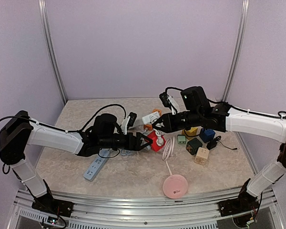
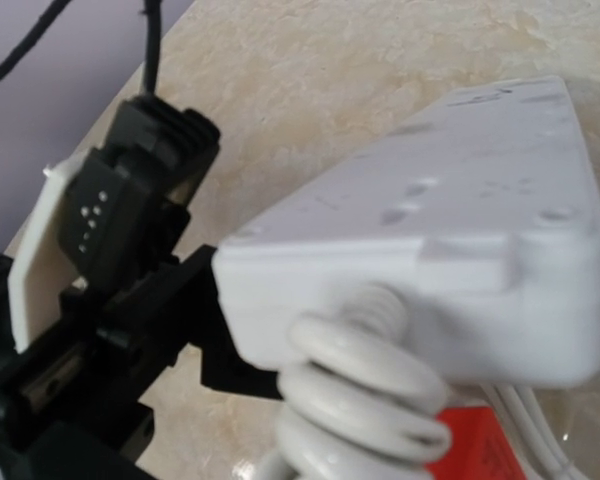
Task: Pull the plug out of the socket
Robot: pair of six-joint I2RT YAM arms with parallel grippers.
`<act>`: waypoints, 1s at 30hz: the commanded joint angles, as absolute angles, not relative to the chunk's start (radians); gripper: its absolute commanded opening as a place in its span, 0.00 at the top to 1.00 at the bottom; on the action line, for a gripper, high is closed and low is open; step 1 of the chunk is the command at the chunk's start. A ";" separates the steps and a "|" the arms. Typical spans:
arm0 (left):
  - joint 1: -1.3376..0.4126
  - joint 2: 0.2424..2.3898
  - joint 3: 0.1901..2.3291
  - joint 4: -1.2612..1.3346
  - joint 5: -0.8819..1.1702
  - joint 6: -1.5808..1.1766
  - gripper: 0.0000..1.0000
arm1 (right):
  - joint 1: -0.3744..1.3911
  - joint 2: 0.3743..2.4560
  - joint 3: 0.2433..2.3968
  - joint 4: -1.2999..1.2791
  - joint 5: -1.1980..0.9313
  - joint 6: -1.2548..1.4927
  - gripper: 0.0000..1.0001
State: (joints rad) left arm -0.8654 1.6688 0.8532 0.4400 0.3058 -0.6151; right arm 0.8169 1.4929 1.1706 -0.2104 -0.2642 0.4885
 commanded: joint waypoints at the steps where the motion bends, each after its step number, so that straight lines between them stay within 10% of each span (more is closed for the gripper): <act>1: -0.872 1.678 0.889 0.419 0.271 -0.536 0.14 | 0.814 1.434 1.201 -0.003 -0.300 0.489 1.00; 30: -0.874 1.733 0.942 0.423 0.297 -0.517 0.23 | 0.813 1.447 1.210 -0.004 -0.317 0.489 1.00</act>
